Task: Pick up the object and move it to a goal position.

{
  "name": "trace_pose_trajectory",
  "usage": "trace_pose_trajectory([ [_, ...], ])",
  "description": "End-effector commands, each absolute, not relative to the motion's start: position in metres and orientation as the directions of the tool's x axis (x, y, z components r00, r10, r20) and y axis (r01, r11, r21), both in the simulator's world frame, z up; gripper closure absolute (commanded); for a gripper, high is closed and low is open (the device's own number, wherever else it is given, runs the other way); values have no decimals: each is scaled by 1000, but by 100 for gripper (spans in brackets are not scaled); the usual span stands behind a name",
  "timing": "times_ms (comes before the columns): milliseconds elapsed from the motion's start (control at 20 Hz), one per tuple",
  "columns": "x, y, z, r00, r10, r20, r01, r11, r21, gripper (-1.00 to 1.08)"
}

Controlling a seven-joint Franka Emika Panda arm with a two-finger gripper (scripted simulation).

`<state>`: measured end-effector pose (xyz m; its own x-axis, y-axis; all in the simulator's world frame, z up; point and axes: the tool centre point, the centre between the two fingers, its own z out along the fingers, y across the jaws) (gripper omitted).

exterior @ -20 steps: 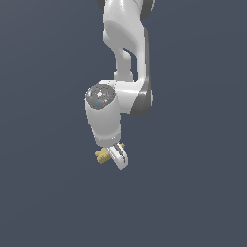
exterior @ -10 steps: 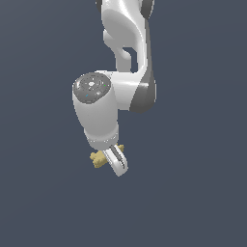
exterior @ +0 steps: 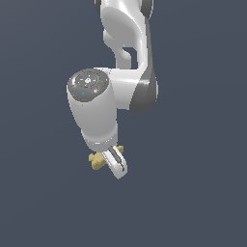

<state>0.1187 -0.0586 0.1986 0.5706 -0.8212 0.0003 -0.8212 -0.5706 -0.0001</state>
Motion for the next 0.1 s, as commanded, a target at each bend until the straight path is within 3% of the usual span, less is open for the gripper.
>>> trace_pose_trajectory([
  [0, 119, -58, 198, 571, -821, 0, -821, -571, 0, 108],
  [50, 119, -58, 198, 571, -821, 0, -821, -571, 0, 108],
])
